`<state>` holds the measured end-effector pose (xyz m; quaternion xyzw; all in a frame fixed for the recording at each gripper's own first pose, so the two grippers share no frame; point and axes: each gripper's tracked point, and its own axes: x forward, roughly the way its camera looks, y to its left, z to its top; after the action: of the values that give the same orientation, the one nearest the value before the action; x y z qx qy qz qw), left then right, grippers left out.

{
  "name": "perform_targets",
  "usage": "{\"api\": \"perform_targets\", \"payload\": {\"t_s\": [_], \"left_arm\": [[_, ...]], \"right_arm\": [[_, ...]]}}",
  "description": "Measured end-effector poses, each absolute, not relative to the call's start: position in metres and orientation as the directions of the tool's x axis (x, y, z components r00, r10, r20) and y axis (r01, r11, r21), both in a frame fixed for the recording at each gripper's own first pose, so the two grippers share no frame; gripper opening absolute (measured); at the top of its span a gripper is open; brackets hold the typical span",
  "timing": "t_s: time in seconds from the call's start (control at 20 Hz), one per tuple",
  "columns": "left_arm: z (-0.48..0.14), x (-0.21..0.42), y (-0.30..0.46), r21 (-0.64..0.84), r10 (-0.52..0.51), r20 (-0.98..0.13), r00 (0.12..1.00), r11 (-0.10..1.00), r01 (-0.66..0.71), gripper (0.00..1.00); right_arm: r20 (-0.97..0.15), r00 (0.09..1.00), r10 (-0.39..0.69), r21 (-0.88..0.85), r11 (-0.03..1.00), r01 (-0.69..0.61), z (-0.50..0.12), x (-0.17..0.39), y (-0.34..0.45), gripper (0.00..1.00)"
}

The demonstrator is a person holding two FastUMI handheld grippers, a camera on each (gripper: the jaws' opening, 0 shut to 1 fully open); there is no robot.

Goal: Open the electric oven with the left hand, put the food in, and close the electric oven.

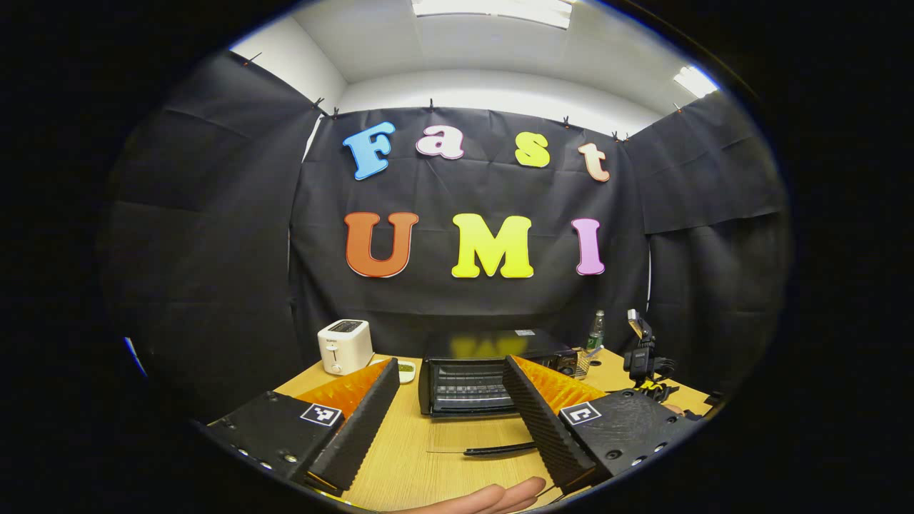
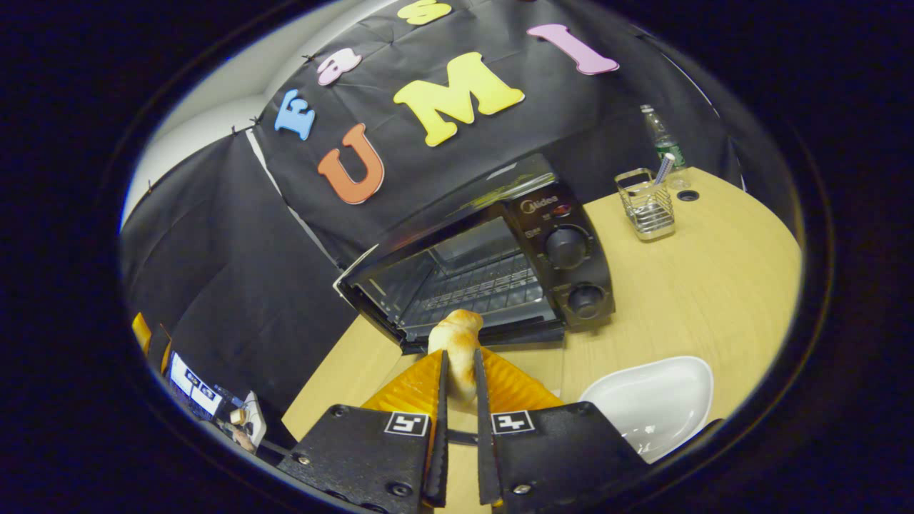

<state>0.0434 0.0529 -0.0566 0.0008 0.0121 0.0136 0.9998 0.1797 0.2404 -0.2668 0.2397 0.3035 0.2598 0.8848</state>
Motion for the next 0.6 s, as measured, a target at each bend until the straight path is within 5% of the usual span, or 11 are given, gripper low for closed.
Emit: {"api": "perform_targets", "payload": {"t_s": [0.3,0.6], "left_arm": [[-0.064,0.045,0.084,0.021,0.094,-0.034,0.995,0.995,-0.093,0.95],[-0.068,0.042,0.105,0.006,0.119,-0.039,0.992,0.993,-0.119,0.95]], "right_arm": [[-0.301,0.845,0.442,0.468,0.841,-0.273,-0.249,0.234,0.277,0.2],[-0.389,0.825,0.411,0.356,0.892,-0.277,-0.283,0.279,0.321,0.24]]}}
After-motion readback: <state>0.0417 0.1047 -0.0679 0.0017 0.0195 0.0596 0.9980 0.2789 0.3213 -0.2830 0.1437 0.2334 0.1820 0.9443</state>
